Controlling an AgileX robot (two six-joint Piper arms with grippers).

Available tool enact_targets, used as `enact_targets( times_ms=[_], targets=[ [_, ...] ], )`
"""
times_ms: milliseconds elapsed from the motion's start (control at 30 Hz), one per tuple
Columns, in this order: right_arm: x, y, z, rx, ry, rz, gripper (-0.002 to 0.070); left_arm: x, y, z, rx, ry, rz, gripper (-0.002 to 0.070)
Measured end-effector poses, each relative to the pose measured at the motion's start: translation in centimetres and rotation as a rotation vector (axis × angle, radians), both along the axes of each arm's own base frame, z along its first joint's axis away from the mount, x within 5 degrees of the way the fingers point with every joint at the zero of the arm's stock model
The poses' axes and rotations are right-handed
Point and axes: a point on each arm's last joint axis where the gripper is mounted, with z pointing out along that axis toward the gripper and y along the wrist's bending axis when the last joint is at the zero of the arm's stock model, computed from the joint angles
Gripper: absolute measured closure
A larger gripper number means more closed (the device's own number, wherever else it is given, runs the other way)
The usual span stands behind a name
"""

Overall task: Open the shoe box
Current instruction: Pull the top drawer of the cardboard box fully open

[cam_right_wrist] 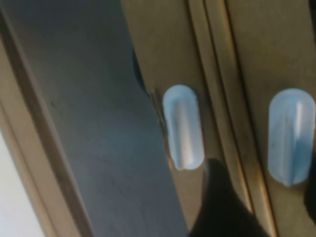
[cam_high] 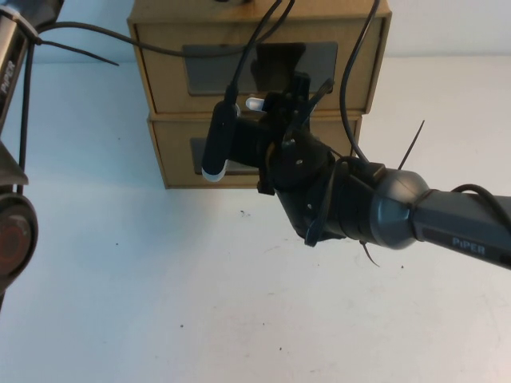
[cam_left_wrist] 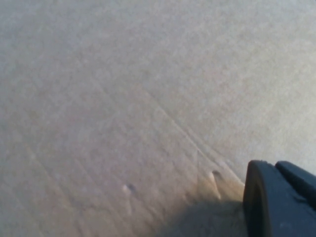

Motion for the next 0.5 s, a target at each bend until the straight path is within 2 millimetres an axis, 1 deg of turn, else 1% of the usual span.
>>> enact_targets(
  times_ms=[367,500],
  targets=[
    [0.03,0.04,-0.03,0.004,0.005,0.011,0.0350,0.00,0.00,0.00,-0.001,0.001,0.001,0.0680],
    [0.10,-0.18,0.04,-0.002,-0.005,-0.013,0.0351,0.00,0.00,0.00,-0.001,0.001,0.001,0.0680]
  ],
)
